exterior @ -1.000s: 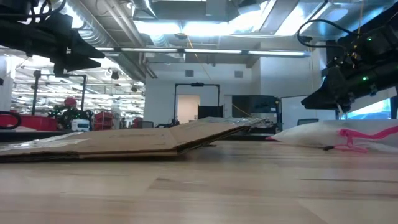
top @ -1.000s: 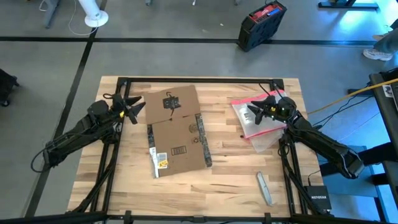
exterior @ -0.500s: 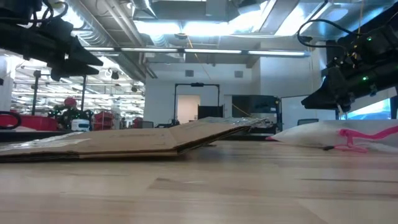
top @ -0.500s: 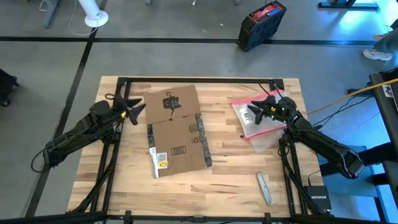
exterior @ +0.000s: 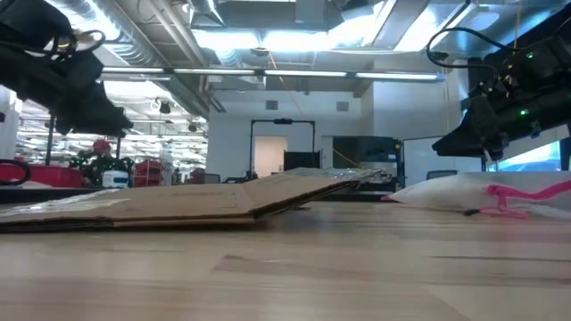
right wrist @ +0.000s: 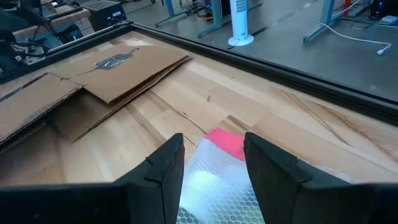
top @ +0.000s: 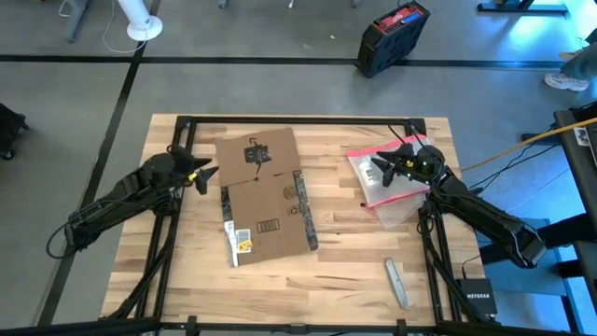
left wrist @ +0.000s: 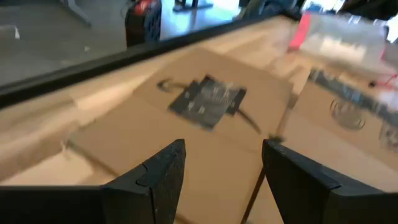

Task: Unpack boxes
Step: Return to Home Position

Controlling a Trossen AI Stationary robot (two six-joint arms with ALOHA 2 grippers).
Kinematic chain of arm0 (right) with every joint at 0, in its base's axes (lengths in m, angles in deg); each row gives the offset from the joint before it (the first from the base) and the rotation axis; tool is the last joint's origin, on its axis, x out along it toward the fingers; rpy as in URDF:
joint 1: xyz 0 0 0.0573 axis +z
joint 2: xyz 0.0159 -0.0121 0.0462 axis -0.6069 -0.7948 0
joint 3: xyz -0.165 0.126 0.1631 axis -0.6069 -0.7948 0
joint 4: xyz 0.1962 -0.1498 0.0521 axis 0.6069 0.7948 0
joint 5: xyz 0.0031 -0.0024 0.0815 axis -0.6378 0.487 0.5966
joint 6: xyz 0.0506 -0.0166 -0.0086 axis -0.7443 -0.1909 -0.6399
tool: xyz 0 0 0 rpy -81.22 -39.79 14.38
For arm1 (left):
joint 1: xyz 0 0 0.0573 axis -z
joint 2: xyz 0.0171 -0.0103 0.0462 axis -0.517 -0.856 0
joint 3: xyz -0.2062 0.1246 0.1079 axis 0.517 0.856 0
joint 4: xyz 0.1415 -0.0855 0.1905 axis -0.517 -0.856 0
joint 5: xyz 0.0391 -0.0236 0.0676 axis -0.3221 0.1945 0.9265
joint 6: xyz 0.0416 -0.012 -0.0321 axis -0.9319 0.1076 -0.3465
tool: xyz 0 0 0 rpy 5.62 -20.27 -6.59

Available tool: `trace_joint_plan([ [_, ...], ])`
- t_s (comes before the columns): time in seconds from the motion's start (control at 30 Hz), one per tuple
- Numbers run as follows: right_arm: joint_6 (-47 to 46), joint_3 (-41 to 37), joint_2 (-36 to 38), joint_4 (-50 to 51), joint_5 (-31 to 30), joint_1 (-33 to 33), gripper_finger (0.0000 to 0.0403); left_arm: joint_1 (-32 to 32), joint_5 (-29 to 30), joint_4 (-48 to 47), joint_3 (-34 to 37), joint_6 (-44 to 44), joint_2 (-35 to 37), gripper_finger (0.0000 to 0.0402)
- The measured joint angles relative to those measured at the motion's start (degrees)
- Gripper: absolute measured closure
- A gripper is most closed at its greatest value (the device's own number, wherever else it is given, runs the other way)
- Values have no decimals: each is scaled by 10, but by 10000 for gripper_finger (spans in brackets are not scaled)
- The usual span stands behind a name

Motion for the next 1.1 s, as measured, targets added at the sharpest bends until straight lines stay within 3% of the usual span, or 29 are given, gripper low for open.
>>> trace_joint_plan([
  [0.3, 0, 0, 0, 0, 0, 0, 243, 0, 0, -73, 0, 21, 0, 196],
  [0.73, 0, 0, 0, 0, 0, 0, 243, 0, 1, -76, 0, 29, 0, 196],
  [1.0, 0, 0, 0, 0, 0, 0, 243, 0, 26, -43, 0, 13, 0, 196],
  [1.1, 0, 0, 0, 0, 0, 0, 243, 0, 61, -37, 0, 19, 0, 196],
])
